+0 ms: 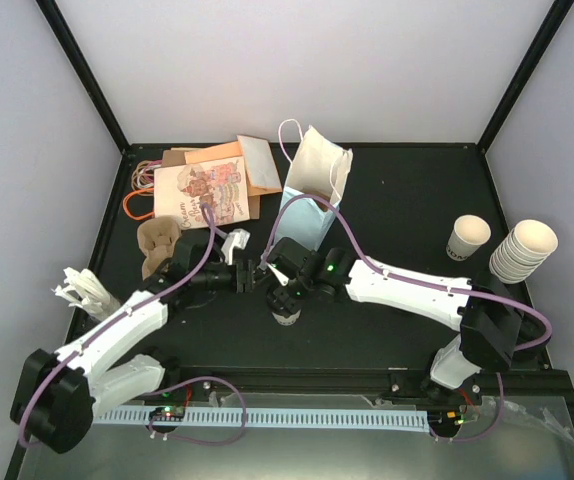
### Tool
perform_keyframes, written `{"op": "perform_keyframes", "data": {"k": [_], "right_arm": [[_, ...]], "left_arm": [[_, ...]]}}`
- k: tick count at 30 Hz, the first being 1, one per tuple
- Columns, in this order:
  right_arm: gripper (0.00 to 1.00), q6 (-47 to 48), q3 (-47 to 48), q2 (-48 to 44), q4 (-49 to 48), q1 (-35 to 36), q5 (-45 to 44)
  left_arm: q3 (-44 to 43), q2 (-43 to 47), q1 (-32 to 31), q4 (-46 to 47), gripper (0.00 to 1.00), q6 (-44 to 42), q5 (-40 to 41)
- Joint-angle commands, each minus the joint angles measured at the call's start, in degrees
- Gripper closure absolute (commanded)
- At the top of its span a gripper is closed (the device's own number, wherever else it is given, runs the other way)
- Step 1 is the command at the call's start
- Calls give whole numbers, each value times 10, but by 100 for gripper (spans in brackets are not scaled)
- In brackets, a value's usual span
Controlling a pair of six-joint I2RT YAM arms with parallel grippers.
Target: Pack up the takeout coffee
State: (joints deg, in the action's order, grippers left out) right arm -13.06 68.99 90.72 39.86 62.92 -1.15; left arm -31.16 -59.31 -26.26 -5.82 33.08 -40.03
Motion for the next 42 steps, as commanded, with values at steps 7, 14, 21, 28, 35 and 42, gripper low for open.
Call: {"op": "perform_keyframes", "data": {"k": [7,14,21,28,35,42], "right_arm": [[27,-17,-29,57,73,10,39],[27,-15,-29,57,76,10,39],[27,-19,-28,56,77,10,37],[27,-20,-29,56,78,10,35],[27,-17,-28,56,80,10,33],[27,-16,-28,58,80,10,35]], "left_arm": [[118,84,1,31,51,78,-21],[140,61,1,63,55,87,-23],[144,51,1,60,60,85,-16],[127,139,7,-1,55,78,25],[135,153,11,-10,56,80,37],[143,92,11,45,59,88,3]]}}
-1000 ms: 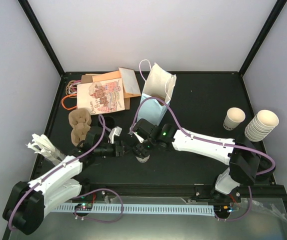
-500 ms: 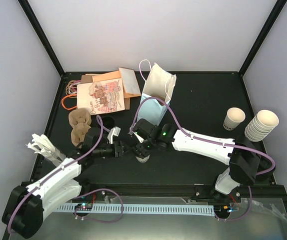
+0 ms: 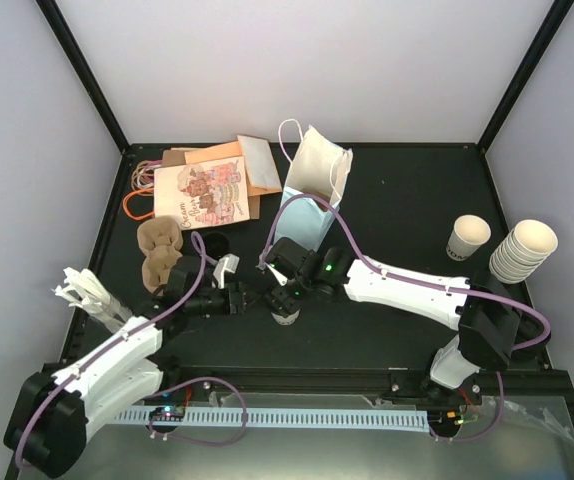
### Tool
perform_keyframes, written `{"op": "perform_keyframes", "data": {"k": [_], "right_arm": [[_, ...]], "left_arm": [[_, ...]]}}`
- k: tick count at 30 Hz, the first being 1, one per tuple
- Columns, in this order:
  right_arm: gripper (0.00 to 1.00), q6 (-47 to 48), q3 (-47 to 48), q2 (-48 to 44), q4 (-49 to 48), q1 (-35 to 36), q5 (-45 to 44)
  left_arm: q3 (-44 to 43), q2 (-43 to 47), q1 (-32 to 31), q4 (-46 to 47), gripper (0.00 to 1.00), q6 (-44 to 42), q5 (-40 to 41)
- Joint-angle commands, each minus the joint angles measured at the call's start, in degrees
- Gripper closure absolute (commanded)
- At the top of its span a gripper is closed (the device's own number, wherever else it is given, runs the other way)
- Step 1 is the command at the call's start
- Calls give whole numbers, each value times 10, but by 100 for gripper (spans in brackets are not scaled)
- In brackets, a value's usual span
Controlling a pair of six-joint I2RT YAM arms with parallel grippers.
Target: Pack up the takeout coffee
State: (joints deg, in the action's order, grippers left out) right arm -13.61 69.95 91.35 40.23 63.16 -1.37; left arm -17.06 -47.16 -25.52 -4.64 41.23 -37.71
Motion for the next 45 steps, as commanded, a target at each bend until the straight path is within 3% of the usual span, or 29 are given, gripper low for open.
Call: {"op": "perform_keyframes", "data": {"k": [1,9,16,21,29,38,45], "right_arm": [[27,-11,-37,52,77,7,38],[27,-11,-38,53,78,7,39],[27,-10,-37,56,79,8,38],[27,-10,-40,59,78,8,42],[27,-9,-32,59,81,8,37],[27,-9,-9,41,91,7,17],[27,-8,-15,44,87,7,11]], "left_arm": [[3,-39,4,41,60,8,-25],[7,-77,4,62,63,3,-31],[-18,-122,4,-28,72,-27,13],[-11,-121,2,-34,72,-26,22],[-10,-119,-9,-14,72,-14,16],[-57,-101,-9,-59,71,-35,24],[-104,-78,-9,-85,60,-42,15]]}}
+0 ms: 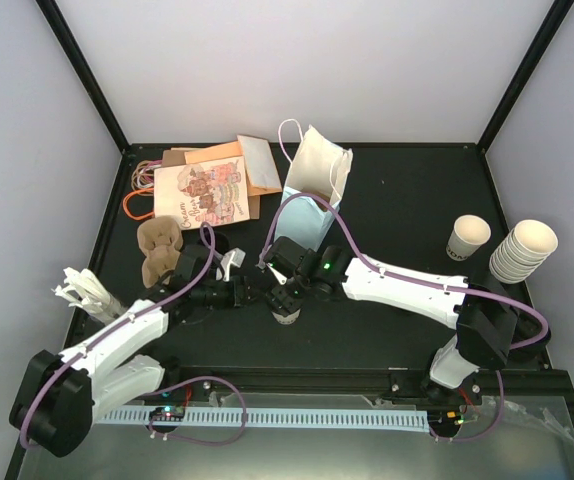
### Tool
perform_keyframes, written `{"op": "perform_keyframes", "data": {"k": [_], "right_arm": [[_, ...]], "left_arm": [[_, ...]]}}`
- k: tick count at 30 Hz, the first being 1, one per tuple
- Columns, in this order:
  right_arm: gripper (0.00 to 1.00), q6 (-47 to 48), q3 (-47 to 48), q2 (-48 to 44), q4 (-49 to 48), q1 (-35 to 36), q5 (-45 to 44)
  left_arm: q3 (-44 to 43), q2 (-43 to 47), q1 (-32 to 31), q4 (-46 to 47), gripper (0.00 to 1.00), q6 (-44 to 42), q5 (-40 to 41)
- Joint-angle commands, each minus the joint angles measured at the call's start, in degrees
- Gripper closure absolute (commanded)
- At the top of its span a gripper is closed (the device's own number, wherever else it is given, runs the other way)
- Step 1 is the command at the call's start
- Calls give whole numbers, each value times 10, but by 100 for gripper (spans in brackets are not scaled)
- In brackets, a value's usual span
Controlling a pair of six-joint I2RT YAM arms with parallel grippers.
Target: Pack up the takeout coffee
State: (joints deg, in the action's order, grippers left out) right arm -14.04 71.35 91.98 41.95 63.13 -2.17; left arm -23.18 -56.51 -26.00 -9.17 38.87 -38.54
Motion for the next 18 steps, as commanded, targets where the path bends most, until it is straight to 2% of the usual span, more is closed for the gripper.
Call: {"op": "perform_keyframes", "data": {"k": [1,5,11,18], "right_arm": [[27,-3,-29,38,69,7,20],[27,-2,-30,37,67,8,23],[27,2,-31,36,69,7,22],[27,5,-29,37,71,8,24]], "left_arm": [[-50,19,-5,-47,59,-22,26],[-61,19,-5,-50,58,-24,22],[-45,22,-5,14,49,-3,-15],[-43,-32,-5,34,44,-20,-34]]}}
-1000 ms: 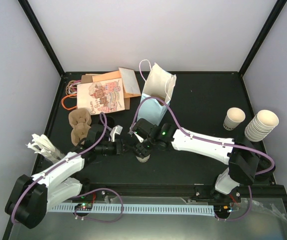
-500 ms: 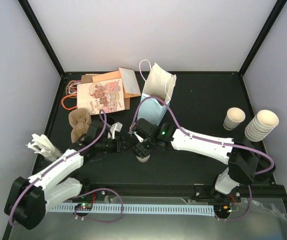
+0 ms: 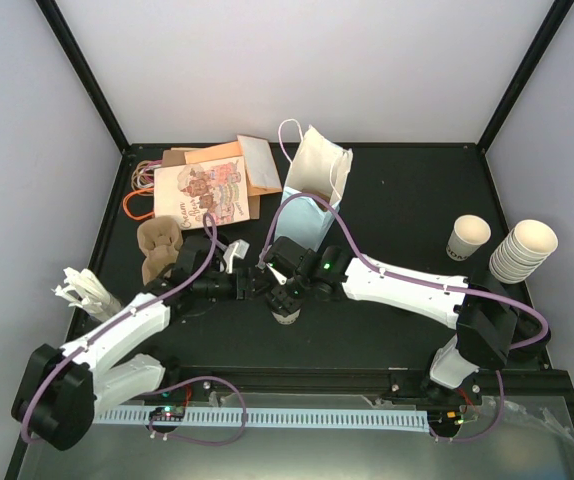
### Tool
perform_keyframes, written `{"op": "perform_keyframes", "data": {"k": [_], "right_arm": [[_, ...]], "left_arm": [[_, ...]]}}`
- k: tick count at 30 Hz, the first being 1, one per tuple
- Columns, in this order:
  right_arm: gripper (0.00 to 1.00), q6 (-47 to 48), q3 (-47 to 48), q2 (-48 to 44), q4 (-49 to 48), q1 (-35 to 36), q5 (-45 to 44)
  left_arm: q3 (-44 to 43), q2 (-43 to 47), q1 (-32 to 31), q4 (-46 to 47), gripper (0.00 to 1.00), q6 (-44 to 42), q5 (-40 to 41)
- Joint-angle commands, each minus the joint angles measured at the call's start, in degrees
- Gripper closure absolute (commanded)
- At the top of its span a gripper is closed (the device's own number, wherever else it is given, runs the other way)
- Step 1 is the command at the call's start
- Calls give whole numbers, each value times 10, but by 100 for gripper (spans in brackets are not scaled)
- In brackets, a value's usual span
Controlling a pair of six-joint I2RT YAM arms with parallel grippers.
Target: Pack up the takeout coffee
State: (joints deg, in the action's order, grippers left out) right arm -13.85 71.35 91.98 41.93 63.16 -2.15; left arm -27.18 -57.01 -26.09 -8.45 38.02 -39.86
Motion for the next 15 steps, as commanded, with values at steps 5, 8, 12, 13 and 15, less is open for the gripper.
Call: {"op": "perform_keyframes", "data": {"k": [5,8,12,13,15], "right_arm": [[27,2,-28,37,71,7,25],[27,1,-28,35,71,7,25],[21,0,-25,31,73,7,24],[17,0,-24,29,73,7,21],[11,-2,-20,25,74,7,14]], "left_arm": [[-3,-66,-5,30,43,-27,-20],[0,-76,-5,32,43,-31,-15],[-1,-77,-6,20,45,-38,-1],[-1,-77,-6,14,46,-41,4],[-2,-78,-6,5,47,-45,10]]}}
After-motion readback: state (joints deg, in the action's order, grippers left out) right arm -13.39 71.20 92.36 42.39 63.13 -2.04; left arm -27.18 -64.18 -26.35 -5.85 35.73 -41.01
